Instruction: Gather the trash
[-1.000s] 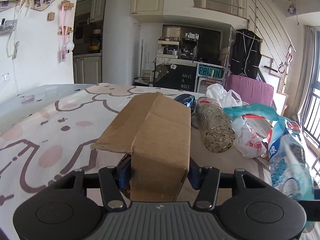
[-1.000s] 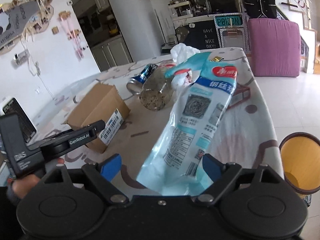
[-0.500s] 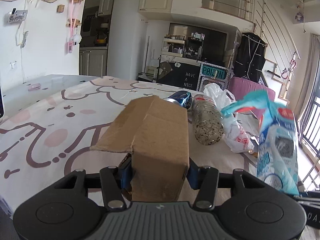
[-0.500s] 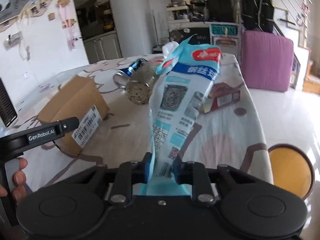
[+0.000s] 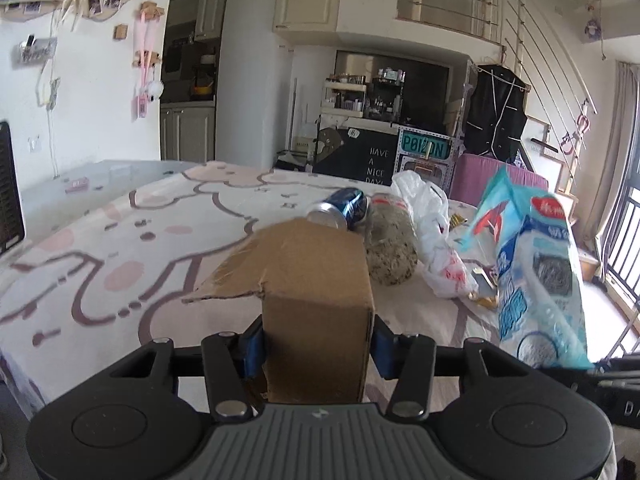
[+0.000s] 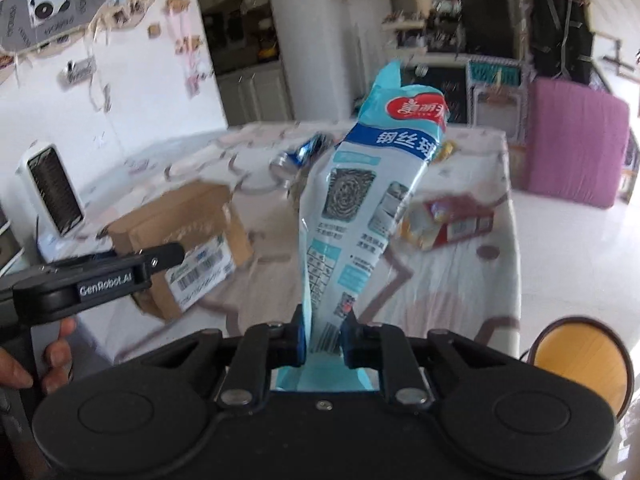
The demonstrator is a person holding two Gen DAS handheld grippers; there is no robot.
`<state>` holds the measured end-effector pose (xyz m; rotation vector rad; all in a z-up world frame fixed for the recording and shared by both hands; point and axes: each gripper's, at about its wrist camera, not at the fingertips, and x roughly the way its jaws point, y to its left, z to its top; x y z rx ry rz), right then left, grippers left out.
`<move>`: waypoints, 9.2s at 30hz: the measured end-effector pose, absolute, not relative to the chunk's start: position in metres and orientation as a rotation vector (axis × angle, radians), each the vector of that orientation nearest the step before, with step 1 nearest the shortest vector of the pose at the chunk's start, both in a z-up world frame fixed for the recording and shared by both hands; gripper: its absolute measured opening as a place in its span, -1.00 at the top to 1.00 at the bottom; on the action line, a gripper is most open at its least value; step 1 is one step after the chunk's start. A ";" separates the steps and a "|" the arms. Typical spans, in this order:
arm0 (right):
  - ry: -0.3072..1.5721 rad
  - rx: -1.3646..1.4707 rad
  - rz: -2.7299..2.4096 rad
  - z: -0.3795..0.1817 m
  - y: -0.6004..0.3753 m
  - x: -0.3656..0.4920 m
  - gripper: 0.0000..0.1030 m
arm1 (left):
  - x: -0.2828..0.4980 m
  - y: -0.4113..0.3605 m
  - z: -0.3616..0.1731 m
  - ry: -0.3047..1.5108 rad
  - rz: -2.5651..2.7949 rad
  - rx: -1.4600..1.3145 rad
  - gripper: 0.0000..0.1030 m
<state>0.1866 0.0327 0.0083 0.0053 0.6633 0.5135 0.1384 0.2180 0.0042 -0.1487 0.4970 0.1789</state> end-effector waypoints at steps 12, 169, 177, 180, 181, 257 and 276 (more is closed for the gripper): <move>0.789 0.016 0.487 -0.013 0.014 0.191 0.53 | 0.144 0.204 -0.006 0.469 0.207 -0.193 -0.16; 1.265 0.404 0.013 -0.165 -0.334 0.389 -0.90 | 0.450 -0.107 -0.158 1.293 -0.239 0.015 -1.00; 1.177 0.335 -0.013 -0.150 -0.330 0.359 -1.00 | 0.413 -0.102 -0.141 1.235 -0.231 0.010 -1.00; 1.147 0.314 -0.018 -0.144 -0.329 0.350 -1.00 | 0.400 -0.101 -0.135 1.203 -0.232 0.009 -1.00; 1.137 0.309 -0.020 -0.144 -0.329 0.348 -1.00 | 0.396 -0.101 -0.133 1.192 -0.230 0.009 -1.00; 0.450 0.049 0.236 0.014 -0.046 0.243 -1.00 | 0.193 0.143 0.058 0.512 0.064 -0.125 -1.00; 0.657 0.120 0.263 -0.035 0.026 0.348 -0.35 | 0.316 0.160 0.024 0.673 -0.066 -0.331 -0.51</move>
